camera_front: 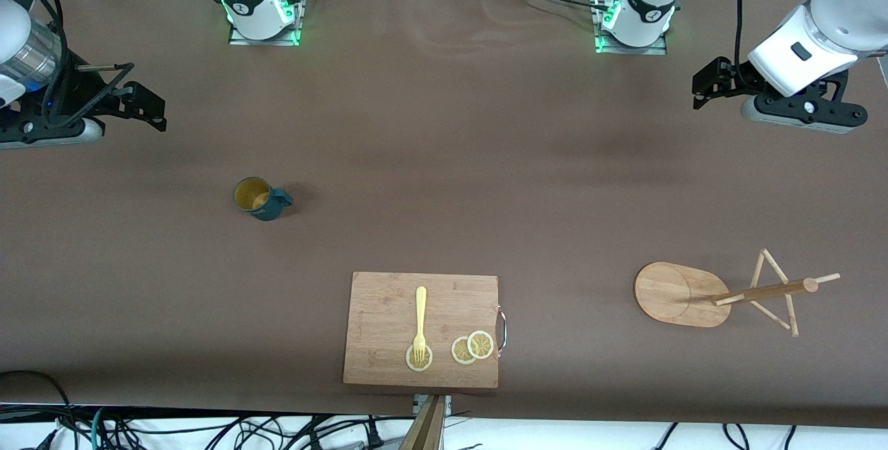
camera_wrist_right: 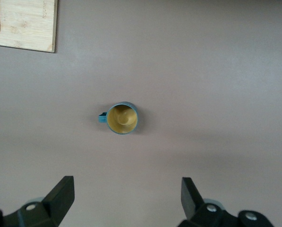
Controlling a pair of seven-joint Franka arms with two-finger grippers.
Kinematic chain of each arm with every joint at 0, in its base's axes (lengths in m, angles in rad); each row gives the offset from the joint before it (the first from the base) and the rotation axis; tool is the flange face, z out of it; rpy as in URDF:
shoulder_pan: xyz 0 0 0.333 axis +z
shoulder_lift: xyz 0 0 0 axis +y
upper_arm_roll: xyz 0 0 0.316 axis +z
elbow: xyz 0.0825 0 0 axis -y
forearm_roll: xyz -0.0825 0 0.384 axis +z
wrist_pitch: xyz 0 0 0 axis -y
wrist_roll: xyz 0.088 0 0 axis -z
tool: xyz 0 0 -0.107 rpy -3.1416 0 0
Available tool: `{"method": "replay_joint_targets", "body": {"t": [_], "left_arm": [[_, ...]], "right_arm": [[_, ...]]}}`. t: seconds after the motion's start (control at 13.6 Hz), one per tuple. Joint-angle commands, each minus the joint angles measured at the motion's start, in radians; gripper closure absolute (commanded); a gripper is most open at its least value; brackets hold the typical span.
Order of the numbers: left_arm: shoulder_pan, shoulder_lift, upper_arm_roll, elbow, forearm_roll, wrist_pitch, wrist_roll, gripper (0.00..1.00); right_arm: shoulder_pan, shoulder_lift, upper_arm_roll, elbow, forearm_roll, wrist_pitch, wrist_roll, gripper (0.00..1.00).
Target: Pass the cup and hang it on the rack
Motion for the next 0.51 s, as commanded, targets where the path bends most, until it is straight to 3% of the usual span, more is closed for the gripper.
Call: {"method": "replay_joint_targets", "body": {"t": [0.0, 0.44], "left_arm": [[-0.006, -0.006, -0.002, 0.015, 0.021, -0.025, 0.005, 0.00], [-0.002, -0.006, 0.000, 0.017, 0.023, -0.033, 0.011, 0.00]], "right_arm": [[-0.005, -0.003, 0.000, -0.007, 0.000, 0.029, 0.009, 0.00], [-0.006, 0.008, -0.020, 0.011, -0.002, 0.040, 0.007, 0.00]]}}
